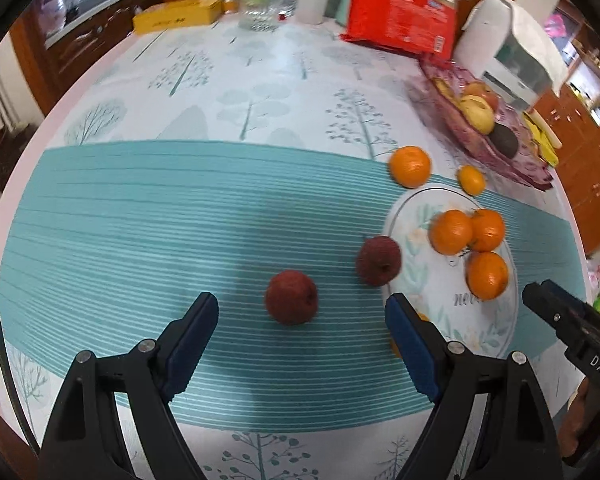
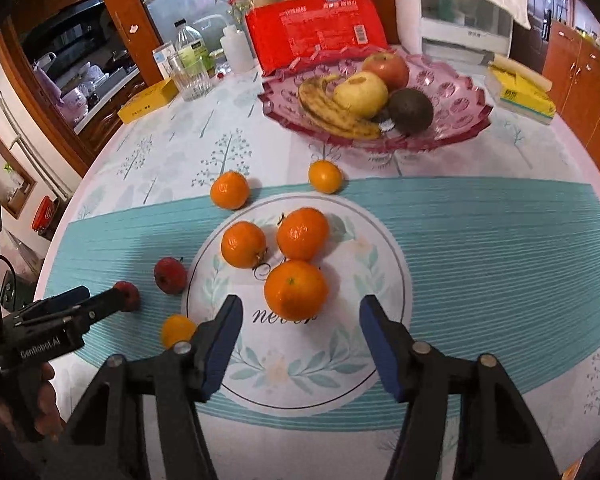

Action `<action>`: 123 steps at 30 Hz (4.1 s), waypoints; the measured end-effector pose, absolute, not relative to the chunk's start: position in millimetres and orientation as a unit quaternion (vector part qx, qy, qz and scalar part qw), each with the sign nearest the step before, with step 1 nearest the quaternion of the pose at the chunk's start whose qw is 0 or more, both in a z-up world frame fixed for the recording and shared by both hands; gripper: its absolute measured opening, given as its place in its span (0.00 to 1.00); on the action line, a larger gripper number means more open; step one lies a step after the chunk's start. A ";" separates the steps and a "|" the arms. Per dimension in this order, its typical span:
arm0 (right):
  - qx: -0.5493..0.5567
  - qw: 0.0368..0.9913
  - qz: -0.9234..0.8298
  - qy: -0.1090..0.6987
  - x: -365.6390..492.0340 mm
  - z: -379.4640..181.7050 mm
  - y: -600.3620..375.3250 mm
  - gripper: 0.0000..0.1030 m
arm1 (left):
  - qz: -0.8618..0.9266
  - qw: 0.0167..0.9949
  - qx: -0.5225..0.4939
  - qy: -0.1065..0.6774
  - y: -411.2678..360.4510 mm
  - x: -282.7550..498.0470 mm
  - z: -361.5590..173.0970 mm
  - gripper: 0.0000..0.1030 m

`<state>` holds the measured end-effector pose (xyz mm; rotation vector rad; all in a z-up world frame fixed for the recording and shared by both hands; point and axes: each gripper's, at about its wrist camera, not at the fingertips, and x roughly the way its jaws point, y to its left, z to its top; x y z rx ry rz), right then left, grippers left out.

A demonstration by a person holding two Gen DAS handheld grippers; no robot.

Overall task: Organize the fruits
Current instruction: 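Withdraw both tools from the bowl back toward the remaining fruit, then grasp a dark-red lychee with the left tool while the right tool grasps an orange, then carry lychee and orange into the pink bowl and open both tools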

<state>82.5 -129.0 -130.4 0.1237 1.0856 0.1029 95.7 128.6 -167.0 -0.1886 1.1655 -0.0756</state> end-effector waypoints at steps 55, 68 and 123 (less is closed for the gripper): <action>0.029 0.831 0.097 0.547 106.2 -167.6 -109.0 0.44 | -0.039 0.819 -0.103 0.563 124.6 94.9 -186.9 0.29; 0.030 0.872 0.075 0.482 89.6 -92.9 -124.6 0.44 | -0.099 0.839 -0.074 0.530 100.3 96.1 -118.9 0.29; 0.017 0.846 0.085 0.526 278.8 -111.1 -256.8 0.44 | -0.104 0.808 0.007 0.580 -103.3 294.6 -143.3 0.29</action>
